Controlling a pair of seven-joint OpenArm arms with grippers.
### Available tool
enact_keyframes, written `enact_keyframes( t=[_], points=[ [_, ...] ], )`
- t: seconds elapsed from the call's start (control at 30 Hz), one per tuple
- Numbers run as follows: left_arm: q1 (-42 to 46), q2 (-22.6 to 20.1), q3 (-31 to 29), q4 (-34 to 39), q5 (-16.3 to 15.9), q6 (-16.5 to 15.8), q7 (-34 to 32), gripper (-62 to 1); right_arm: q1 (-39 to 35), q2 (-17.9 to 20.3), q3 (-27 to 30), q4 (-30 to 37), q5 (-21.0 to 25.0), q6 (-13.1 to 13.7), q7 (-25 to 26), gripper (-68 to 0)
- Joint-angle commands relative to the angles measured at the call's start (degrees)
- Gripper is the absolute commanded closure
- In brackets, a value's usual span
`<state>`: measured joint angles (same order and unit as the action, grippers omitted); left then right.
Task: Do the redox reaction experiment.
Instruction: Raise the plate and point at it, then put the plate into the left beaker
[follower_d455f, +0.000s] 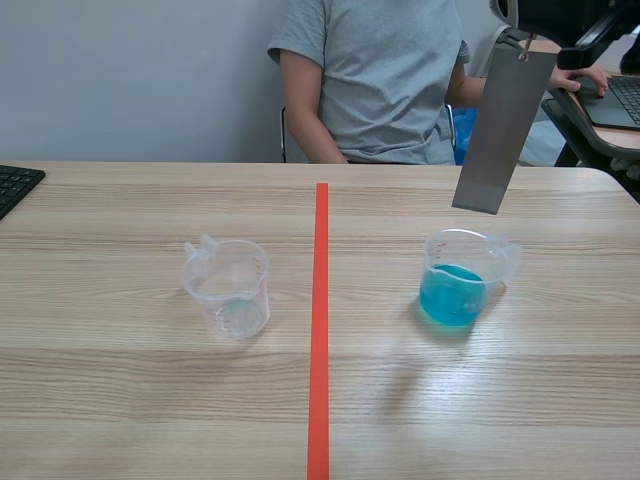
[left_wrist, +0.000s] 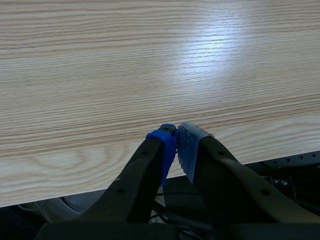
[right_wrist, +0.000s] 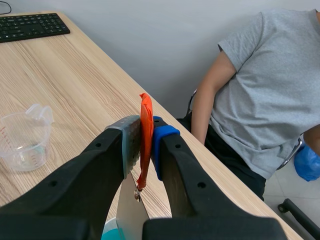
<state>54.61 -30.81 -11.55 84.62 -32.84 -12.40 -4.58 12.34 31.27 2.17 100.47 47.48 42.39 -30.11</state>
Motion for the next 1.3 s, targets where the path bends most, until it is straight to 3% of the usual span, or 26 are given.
enact_keyframes(
  t=[0.0, 0.33, 0.6, 1.03, 1.27],
  points=[
    [0.13, -0.17, -0.26, 0.57, -0.37, -0.15, -0.68, -5.1, 1.36, 0.92, 0.46, 0.52, 0.76, 0.33, 0.96, -1.3],
    [0.15, 0.22, -0.26, 0.57, -0.37, -0.15, -0.68, -5.1, 4.46, 0.66, -3.15, 0.52, 0.74, 0.33, 1.55, -1.3],
    [0.15, 1.57, -0.15, 0.57, -0.37, -0.17, -0.35, -5.1, 8.83, -2.6, -8.83, 0.52, -0.22, 0.33, 1.51, -1.3],
    [0.13, 1.22, -0.15, 0.57, -0.37, -0.17, -0.31, -5.1, 14.45, -14.58, -19.98, -0.09, -9.2, -1.05, 1.53, -1.3],
    [0.13, 1.2, -0.15, 0.57, -0.37, -0.17, -0.28, -5.1, 15.87, -21.55, -25.33, -4.37, -13.84, -1.66, 2.08, -1.3]
  ],
)
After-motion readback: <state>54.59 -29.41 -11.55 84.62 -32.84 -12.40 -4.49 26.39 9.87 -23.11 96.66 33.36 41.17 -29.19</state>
